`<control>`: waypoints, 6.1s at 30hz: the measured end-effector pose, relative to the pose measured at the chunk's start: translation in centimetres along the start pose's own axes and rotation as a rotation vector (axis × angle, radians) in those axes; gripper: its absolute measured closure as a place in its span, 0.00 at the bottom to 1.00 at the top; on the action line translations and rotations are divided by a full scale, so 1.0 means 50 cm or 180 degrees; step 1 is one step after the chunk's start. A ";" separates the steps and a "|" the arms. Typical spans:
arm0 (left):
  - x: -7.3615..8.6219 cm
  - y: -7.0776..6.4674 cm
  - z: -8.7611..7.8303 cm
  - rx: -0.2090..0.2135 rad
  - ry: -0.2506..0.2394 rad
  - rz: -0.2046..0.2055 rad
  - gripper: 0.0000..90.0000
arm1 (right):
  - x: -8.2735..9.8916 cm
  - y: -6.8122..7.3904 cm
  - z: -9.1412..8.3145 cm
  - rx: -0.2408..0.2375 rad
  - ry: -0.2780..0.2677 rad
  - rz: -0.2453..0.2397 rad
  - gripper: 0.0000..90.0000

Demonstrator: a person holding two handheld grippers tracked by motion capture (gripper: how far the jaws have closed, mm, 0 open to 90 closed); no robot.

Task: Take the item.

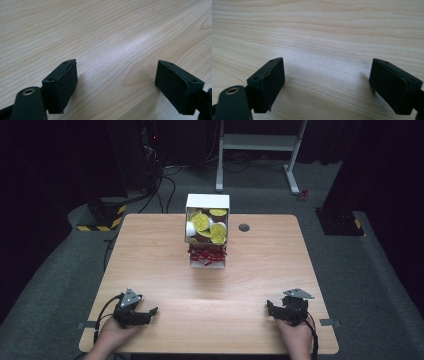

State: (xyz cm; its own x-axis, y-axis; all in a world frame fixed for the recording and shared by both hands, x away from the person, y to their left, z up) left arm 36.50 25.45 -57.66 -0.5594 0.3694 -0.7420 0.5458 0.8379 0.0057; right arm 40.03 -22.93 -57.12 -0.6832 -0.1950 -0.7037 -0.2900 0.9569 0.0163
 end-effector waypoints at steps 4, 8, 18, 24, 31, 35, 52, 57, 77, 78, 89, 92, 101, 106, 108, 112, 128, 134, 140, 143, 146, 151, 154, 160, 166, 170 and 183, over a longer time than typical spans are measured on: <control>0.000 0.000 0.000 -0.0002 0.0000 0.0002 0.21 | -0.008 0.006 -0.009 0.0010 -0.0102 -0.0053 0.15; 0.000 0.000 0.000 -0.0008 0.0001 -0.0001 0.21 | -0.020 0.015 -0.018 -0.0042 -0.0193 -0.0091 0.14; 0.000 0.001 0.000 -0.0005 0.0010 0.0010 0.21 | -0.054 0.043 -0.028 -0.0175 -0.0367 -0.0189 0.16; 0.000 0.000 0.000 -0.0008 0.0017 0.0002 0.21 | -0.074 0.079 -0.022 -0.0262 -0.0395 -0.0331 0.19; -0.001 0.002 0.004 -0.0057 0.0039 -0.0028 0.15 | -0.105 0.107 -0.014 -0.0357 -0.0532 -0.0423 0.22; -0.001 0.005 0.007 -0.0115 0.0072 -0.0104 0.09 | -0.119 0.124 -0.006 -0.0418 -0.0576 -0.0428 0.24; 0.000 0.005 0.011 -0.0135 0.0133 -0.0118 0.01 | -0.196 0.203 0.021 -0.0716 -0.0702 -0.0620 0.30; 0.000 0.005 0.011 -0.0140 0.0140 -0.0116 0.01 | -0.224 0.221 0.034 -0.0734 -0.0749 -0.0714 0.31; -0.002 0.013 0.006 -0.0245 0.0024 -0.0209 0.15 | -0.295 0.247 0.072 -0.0706 -0.0912 -0.0885 0.35; -0.002 0.013 0.005 -0.0248 0.0022 -0.0210 0.15 | -0.295 0.251 0.073 -0.0708 -0.0909 -0.0884 0.35; -0.001 0.015 0.004 -0.0280 0.0021 -0.0252 0.17 | -0.314 0.263 0.091 -0.0785 -0.0999 -0.0823 0.38; -0.001 0.015 0.004 -0.0285 0.0020 -0.0256 0.17 | -0.322 0.261 0.090 -0.0771 -0.1029 -0.0835 0.39; -0.001 0.016 0.004 -0.0298 0.0020 -0.0241 0.17 | -0.341 0.255 0.097 -0.0666 -0.1108 -0.0934 0.51; -0.002 0.016 0.004 -0.0302 0.0008 -0.0242 0.18 | -0.340 0.255 0.104 -0.0657 -0.1091 -0.0940 0.55; -0.002 0.017 0.004 -0.0303 0.0008 -0.0243 0.18 | -0.341 0.256 0.106 -0.0676 -0.1110 -0.0957 0.58; -0.002 0.017 0.004 -0.0309 0.0010 -0.0241 0.18 | -0.341 0.258 0.110 -0.0671 -0.1115 -0.0987 0.64; -0.002 0.018 0.004 -0.0317 0.0009 -0.0251 0.18 | -0.339 0.272 0.117 -0.0694 -0.1163 -0.1032 0.87; -0.002 0.018 0.004 -0.0319 0.0008 -0.0252 0.18 | -0.339 0.271 0.115 -0.0700 -0.1170 -0.1025 0.91; -0.002 0.017 0.004 -0.0318 0.0010 -0.0269 0.18 | -0.338 0.271 0.115 -0.0705 -0.1160 -0.1031 0.92; -0.002 0.017 0.004 -0.0319 0.0008 -0.0271 0.19 | -0.338 0.271 0.114 -0.0707 -0.1161 -0.1045 0.93; -0.002 0.017 0.004 -0.0322 0.0006 -0.0269 0.19 | -0.337 0.271 0.114 -0.0701 -0.1155 -0.1057 0.93; -0.002 0.017 0.004 -0.0322 0.0006 -0.0268 0.19 | -0.335 0.271 0.113 -0.0697 -0.1132 -0.1064 0.93; -0.002 0.017 0.004 -0.0323 0.0005 -0.0269 0.19 | -0.336 0.271 0.112 -0.0702 -0.1143 -0.1074 0.93; -0.002 0.017 0.003 -0.0323 0.0006 -0.0269 0.19 | -0.336 0.271 0.111 -0.0703 -0.1146 -0.1080 0.93; -0.002 0.017 0.003 -0.0320 0.0007 -0.0269 0.19 | -0.335 0.271 0.107 -0.0720 -0.1151 -0.1073 0.93; -0.002 0.017 0.003 -0.0317 0.0005 -0.0273 0.19 | -0.332 0.270 0.102 -0.0723 -0.1164 -0.1079 0.93; -0.002 0.017 0.003 -0.0300 0.0011 -0.0268 0.20 | -0.320 0.267 0.086 -0.0769 -0.1166 -0.1069 0.93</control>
State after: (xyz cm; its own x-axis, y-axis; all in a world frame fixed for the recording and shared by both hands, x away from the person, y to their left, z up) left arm 37.09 26.07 -57.69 -0.6031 0.2973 -0.7402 0.4358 0.9000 0.0065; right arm 49.95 -6.10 -48.68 -0.2612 -0.3521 -0.8988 -0.6268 0.7700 -0.1195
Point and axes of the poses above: each handheld gripper's, and its own axes: z roughly forward along the jaws, x roughly out of its underside, y roughly to its left, the point moved 7 cm from there along z, roughly forward along the jaws
